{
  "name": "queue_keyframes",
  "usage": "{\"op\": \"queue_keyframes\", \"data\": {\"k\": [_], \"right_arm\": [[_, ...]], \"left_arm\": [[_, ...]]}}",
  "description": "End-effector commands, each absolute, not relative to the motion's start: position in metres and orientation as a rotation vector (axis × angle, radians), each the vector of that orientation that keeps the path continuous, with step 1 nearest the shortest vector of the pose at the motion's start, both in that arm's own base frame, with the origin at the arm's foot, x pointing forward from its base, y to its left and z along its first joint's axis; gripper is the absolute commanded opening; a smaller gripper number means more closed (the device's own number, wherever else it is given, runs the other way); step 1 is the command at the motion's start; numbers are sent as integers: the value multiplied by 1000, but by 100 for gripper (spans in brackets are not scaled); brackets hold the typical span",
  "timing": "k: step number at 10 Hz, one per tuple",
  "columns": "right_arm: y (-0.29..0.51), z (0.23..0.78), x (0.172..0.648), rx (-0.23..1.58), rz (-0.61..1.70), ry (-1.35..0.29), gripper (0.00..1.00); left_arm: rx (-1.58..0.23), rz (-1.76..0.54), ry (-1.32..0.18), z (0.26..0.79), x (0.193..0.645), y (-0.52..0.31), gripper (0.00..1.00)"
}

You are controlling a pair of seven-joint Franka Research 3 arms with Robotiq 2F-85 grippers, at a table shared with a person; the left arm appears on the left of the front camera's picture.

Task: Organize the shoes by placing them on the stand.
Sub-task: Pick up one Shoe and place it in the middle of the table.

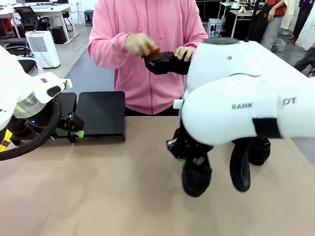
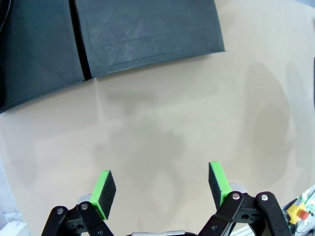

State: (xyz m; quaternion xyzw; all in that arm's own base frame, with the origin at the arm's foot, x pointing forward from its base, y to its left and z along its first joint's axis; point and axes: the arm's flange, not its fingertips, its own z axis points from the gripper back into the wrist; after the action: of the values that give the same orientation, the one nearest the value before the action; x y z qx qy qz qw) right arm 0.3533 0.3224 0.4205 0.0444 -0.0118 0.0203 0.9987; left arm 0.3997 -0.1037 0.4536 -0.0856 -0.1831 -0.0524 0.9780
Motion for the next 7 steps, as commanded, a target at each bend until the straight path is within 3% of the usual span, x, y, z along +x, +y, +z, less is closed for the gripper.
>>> {"op": "queue_keyframes", "data": {"k": [1, 4, 5, 7], "right_arm": [[344, 400, 366, 126, -15, -28, 0], [374, 361, 373, 155, -42, 12, 0], [375, 359, 372, 170, -45, 19, 8], [370, 366, 372, 175, -59, 8, 39]], "left_arm": [[-189, -96, -369, 453, 399, -103, 97], [-189, -96, -369, 453, 399, -103, 97], [-189, -96, -369, 453, 399, -103, 97], [-189, -96, -369, 453, 399, -103, 97]]}}
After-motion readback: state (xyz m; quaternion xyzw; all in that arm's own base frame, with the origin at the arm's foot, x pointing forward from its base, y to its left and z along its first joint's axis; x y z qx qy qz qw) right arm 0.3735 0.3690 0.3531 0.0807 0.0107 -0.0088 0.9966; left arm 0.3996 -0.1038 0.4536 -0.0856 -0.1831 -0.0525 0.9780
